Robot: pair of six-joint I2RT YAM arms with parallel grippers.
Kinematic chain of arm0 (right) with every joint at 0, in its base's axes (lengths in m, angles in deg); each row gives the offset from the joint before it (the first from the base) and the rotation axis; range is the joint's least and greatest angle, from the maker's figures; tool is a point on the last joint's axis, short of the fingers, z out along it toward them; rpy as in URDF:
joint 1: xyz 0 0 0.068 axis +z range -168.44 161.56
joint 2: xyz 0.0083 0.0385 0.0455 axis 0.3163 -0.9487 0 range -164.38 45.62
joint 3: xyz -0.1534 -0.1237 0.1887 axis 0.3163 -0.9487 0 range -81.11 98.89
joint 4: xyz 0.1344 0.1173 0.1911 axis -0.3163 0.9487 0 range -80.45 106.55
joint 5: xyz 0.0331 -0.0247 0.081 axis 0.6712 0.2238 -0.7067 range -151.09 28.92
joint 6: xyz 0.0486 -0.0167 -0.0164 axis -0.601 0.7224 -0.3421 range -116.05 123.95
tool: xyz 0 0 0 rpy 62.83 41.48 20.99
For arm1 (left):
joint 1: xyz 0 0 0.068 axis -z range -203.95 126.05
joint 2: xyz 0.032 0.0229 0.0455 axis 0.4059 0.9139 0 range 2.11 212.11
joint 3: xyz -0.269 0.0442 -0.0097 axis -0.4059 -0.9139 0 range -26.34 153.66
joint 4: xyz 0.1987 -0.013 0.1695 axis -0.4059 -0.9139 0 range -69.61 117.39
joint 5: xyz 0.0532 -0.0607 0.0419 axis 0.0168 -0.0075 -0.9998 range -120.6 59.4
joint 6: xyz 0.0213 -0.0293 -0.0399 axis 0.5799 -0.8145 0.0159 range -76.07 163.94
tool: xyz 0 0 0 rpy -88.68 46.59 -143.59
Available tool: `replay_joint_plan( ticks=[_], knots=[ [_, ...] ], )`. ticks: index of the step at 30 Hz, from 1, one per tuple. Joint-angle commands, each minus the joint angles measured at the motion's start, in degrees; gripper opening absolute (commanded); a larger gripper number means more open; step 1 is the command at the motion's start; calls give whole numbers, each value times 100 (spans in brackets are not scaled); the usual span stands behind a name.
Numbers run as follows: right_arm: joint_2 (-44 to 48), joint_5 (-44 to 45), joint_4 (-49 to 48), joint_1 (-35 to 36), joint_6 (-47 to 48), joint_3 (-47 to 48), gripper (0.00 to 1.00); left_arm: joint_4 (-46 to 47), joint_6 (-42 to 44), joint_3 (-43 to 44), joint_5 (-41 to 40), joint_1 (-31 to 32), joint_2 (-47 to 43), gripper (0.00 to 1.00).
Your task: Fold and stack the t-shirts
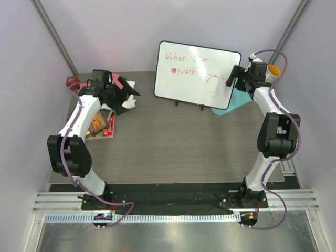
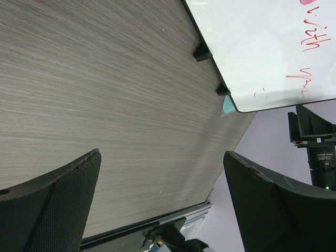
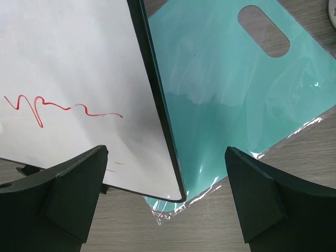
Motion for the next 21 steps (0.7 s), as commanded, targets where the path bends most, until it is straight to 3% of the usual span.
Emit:
replay_joint_plan(
  ticks=[1,9,18,21],
  knots=[
    [-119,-216,-451,-4,14,27,100,-42,119,61,-12,-14,-125,99],
    [-655,-1252,-891,-4,-258,185,97,-200,207,157,-30,-14,-90,99],
    [-673,-2009,-1215,119,-469,-192,83,-235,260,184,-56,-14,-81,98],
    [-542,-2009,-1242,216,-504,-394,73,-227,260,175,-21,-14,-46,98]
  ],
)
